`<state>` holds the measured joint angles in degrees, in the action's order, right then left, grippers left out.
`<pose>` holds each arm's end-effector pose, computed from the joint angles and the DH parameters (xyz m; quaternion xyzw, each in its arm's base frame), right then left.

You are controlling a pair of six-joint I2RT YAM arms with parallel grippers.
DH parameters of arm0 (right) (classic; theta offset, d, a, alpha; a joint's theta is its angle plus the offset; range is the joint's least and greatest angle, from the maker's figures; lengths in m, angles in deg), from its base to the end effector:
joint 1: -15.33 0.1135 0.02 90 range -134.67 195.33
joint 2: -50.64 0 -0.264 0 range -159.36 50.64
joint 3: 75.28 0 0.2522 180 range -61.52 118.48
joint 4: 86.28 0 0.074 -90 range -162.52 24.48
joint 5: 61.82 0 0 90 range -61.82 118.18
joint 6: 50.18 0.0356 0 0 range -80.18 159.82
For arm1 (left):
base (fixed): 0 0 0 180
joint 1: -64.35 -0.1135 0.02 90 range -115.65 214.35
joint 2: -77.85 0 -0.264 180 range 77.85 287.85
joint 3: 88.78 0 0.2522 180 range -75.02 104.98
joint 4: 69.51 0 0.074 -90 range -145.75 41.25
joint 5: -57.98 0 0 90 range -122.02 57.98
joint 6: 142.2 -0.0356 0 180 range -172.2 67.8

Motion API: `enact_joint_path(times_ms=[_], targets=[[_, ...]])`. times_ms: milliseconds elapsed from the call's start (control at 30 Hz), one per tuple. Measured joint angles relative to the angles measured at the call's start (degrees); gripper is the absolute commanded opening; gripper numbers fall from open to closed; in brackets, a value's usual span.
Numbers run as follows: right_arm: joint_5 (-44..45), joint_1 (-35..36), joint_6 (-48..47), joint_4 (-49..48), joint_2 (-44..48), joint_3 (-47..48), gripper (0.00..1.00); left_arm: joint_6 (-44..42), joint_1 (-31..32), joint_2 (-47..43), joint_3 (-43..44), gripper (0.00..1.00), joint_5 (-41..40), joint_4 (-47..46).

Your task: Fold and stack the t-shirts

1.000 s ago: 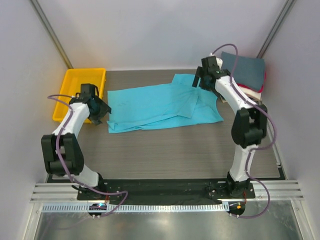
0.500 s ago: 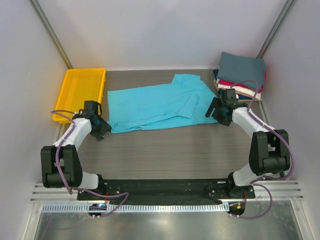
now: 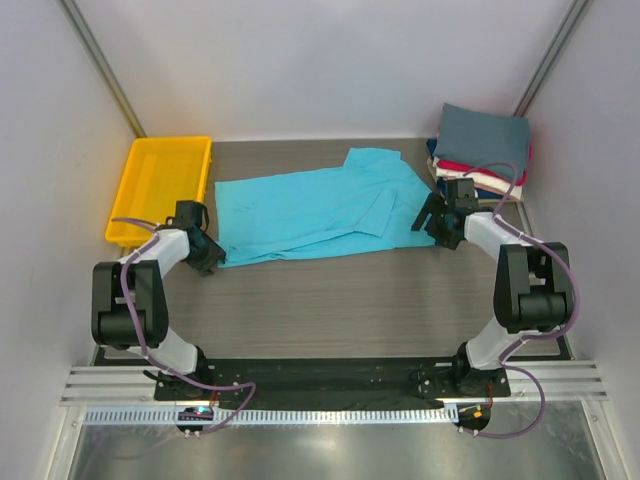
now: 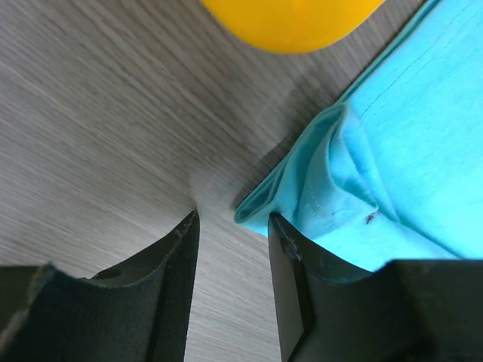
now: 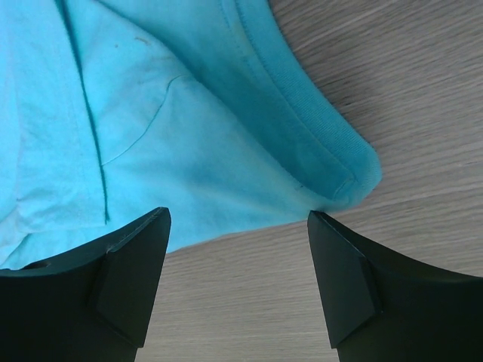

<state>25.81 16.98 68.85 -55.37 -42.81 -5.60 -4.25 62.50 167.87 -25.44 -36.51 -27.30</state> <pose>0.3299 0.0110 0.1860 0.2194 0.9271 0.0992 0.2873 0.2846 0.0120 0.1621 -0.4201 0.8880 -0.0362 0.1835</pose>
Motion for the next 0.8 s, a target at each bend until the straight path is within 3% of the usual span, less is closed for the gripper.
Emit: enact_joint_path(times_ms=[667, 767, 800], targets=[[0.7, -2.9, 1.1, -6.1, -1.3, -4.2, 0.79, 1.2, 0.6, 1.4, 0.1, 0.33, -0.4, -6.0], [1.4, -3.1, 1.1, -6.5, -1.0, -4.7, 0.72, 1.2, 0.7, 1.5, 0.1, 0.3, -0.5, -6.3], [1.5, -3.2, 1.0, -6.6, -1.1, -4.7, 0.6, 1.2, 0.7, 1.6, 0.1, 0.24, -0.5, -6.5]])
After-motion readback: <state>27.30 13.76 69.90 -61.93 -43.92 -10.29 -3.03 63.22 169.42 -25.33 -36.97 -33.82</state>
